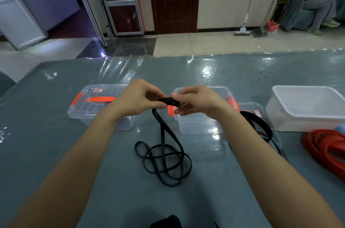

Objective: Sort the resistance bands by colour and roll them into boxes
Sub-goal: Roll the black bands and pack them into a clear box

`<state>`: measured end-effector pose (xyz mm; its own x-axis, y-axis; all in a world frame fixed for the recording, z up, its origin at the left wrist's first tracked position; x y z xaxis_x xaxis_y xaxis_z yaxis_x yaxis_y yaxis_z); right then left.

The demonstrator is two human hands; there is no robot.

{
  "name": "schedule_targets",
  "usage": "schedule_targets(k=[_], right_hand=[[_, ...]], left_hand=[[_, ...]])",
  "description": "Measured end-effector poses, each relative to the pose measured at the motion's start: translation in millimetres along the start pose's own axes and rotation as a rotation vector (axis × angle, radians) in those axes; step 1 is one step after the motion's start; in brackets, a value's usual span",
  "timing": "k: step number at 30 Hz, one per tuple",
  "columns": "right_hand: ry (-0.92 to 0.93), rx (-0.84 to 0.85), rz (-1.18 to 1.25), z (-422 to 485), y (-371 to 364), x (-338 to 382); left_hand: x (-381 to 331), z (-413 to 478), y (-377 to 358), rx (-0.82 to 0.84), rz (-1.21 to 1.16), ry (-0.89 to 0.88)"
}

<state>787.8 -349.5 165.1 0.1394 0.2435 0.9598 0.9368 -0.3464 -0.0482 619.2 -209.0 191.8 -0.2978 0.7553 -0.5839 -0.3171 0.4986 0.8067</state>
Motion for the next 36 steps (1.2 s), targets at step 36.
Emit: schedule_targets(k=[36], right_hand=[[0.462, -0.048, 0.238, 30.7, 4.1, -6.3]], left_hand=[[21.5, 30.5, -24.4, -0.171, -0.569, -0.021]])
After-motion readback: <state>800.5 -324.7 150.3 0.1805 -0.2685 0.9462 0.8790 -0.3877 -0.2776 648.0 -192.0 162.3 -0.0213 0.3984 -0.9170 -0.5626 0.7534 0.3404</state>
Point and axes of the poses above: each hand's wrist, its own z-axis towards the middle knuckle, its own y-axis out of the back of the hand, x = y × z, the point moved 4 cm from there along z, towards the middle knuckle, and after that the axes turned 9 degrees about z, right-handed, at the moved point
